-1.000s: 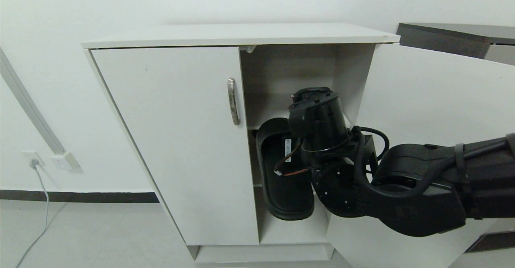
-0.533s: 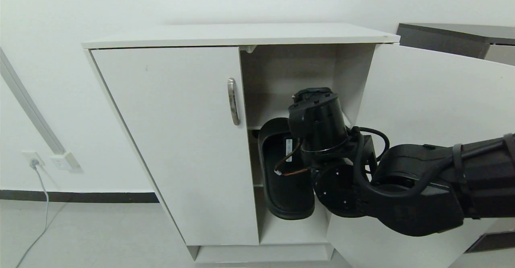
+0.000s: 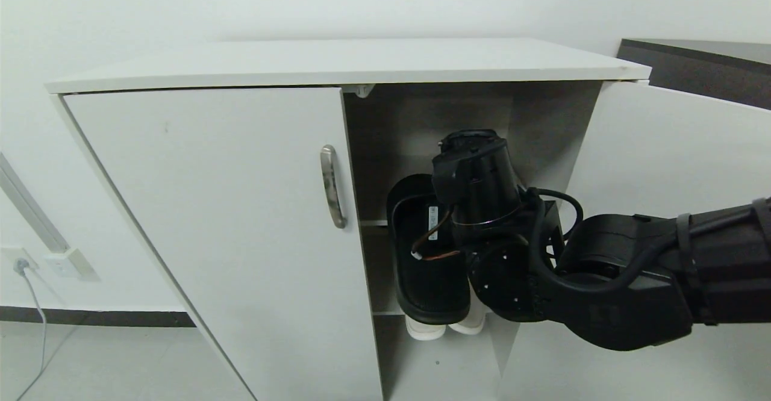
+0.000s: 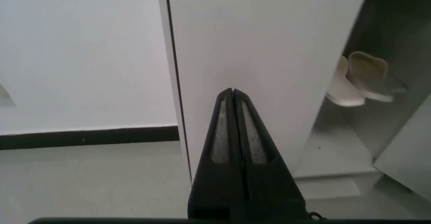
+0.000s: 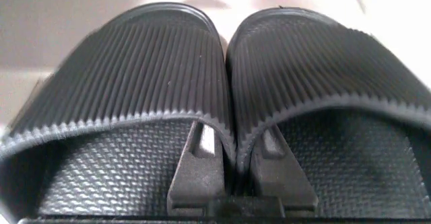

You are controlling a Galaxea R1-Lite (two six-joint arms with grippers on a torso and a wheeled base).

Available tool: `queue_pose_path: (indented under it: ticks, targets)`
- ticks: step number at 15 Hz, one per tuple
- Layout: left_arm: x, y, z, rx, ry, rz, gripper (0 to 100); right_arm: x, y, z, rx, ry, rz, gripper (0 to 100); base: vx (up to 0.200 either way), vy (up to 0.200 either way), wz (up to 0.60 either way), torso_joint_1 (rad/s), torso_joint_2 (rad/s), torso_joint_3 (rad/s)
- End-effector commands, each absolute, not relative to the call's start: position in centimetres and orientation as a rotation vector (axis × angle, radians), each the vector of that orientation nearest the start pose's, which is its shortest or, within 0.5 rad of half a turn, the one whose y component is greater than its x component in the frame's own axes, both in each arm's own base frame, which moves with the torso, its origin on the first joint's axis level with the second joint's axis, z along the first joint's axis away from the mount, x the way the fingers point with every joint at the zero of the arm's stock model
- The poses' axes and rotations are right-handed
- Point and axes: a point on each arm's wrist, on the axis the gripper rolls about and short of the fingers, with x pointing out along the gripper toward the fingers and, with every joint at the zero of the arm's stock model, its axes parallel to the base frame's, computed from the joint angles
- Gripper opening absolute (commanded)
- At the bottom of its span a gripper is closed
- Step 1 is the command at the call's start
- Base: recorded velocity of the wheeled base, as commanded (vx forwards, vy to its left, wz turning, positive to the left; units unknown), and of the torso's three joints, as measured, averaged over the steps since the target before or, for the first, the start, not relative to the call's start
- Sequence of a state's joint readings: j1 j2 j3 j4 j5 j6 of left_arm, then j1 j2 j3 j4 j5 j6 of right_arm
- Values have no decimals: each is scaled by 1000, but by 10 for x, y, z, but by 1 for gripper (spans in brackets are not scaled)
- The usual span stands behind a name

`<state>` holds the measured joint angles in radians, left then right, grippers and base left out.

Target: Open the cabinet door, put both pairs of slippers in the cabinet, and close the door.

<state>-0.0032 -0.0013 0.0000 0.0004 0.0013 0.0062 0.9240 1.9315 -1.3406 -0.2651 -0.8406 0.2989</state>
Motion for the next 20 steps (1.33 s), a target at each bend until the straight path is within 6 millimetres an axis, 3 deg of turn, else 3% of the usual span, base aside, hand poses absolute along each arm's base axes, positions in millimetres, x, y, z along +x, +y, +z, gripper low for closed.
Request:
queue_pose_path:
  ticks: [1, 5, 13, 20]
  targets:
    - [-23, 0, 75, 6, 0, -2, 0, 249, 295, 212, 42, 221, 39, 0, 0, 0, 0, 0, 0, 0]
    - [-23, 0, 75, 5, 0, -2, 0, 258, 295, 216, 54, 214, 42, 0, 0, 0, 0, 0, 0, 0]
    - [-23, 0, 75, -2, 0, 0, 0, 314, 306, 212, 45, 185, 23, 0, 0, 0, 0, 0, 0, 0]
    - [-23, 0, 75, -3, 0, 2, 0, 333, 311, 226, 47, 176, 13, 0, 0, 0, 0, 0, 0, 0]
